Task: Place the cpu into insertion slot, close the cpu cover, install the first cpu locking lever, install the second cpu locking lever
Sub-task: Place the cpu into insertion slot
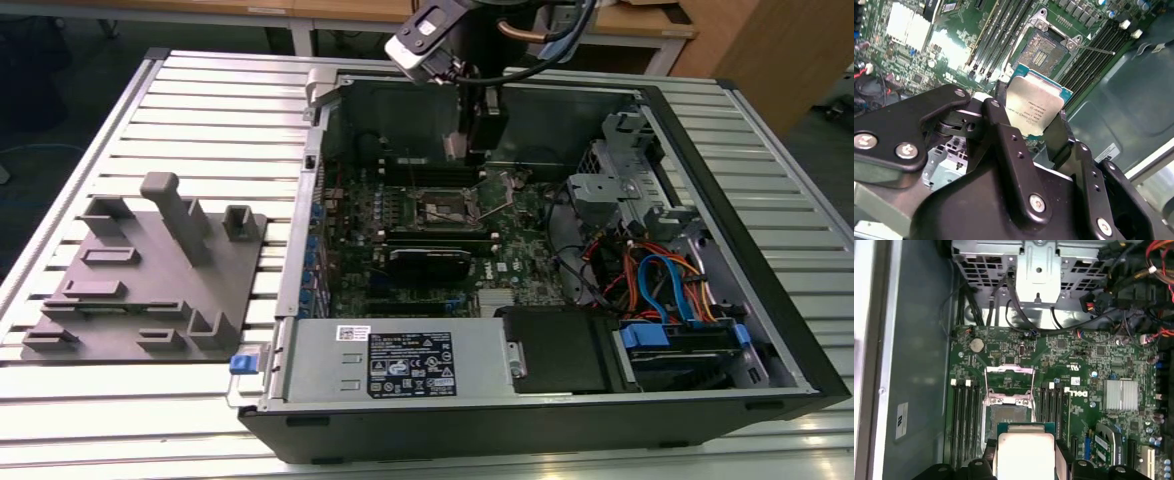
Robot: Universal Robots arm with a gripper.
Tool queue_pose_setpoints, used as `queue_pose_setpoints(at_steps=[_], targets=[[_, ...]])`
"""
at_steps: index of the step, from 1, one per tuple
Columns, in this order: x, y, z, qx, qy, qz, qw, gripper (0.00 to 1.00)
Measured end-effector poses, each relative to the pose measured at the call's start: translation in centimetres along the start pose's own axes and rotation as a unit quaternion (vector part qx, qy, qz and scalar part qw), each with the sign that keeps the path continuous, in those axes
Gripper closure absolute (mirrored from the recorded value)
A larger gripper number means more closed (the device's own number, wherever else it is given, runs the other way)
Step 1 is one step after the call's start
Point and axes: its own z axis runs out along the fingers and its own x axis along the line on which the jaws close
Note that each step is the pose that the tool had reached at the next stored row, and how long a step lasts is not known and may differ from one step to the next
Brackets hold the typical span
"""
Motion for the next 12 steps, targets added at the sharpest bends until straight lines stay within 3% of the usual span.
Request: queue_pose_setpoints(at_steps=[12], targets=[[0.32,-0.01,0.32,0.0,-0.0001,0.002,1.0,0.46]])
